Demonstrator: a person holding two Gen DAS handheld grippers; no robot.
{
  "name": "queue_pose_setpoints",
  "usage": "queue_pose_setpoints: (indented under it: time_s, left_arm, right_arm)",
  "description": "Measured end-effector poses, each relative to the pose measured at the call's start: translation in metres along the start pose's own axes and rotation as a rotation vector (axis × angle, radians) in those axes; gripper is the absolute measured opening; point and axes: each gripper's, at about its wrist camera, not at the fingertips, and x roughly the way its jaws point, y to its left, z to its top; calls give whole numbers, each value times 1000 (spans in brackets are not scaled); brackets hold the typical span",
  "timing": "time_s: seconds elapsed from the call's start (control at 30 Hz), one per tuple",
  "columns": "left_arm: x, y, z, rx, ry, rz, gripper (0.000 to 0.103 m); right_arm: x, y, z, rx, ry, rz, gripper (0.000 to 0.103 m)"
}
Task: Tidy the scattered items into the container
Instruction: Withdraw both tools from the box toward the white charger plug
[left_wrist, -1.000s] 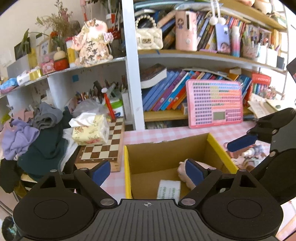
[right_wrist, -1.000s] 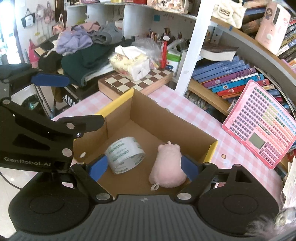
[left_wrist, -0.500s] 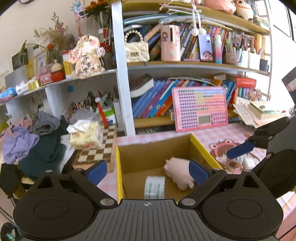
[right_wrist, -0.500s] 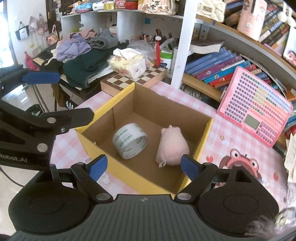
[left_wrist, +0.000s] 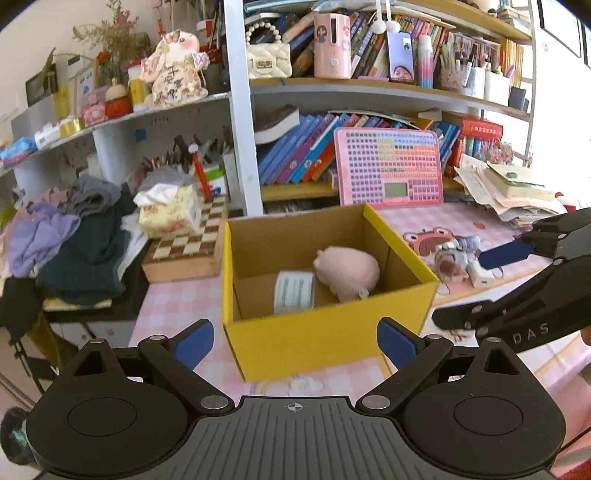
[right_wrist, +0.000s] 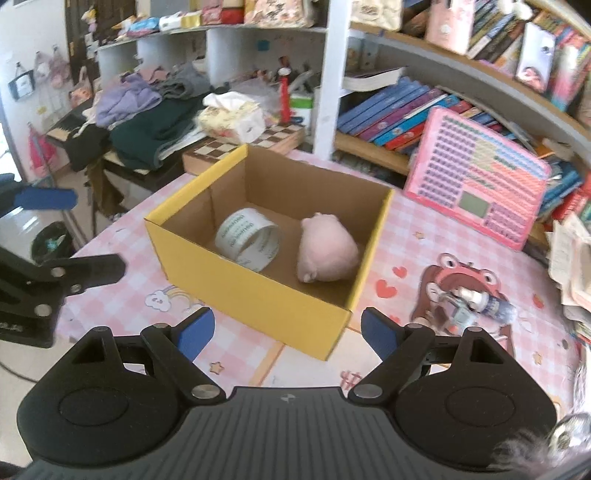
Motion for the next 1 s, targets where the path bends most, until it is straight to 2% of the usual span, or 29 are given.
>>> queue_pose_setpoints:
  time_s: [0.2, 0.37, 0.47, 0.57, 0.77, 0.9, 1.0]
  left_arm:
    - [-7, -7, -23, -13, 35, -9, 97]
    - [-3, -20, -50, -69, 71, -17, 97]
    - [0, -33, -62, -37, 102, -45, 97]
    - [-1, -47, -67, 19, 101, -59, 97]
    - [1, -65, -78, 51, 95, -95, 97]
    - [4, -71, -85, 22, 105, -99, 97]
    - [7, -73, -87, -13, 130, -112, 97]
  right_arm:
    - [-13, 9, -32, 27, -29, -62, 86]
    - [-23, 13, -59, 77, -47, -113, 89]
    - [-30, 14, -76, 89, -60, -143, 96]
    - [-37, 14, -94, 109, -90, -179, 98]
    - [-40, 4, -123, 171, -53, -204, 98]
    - [-44, -5, -134, 214, -44, -231, 98]
    - [-44, -13, -147, 300, -14, -250, 98]
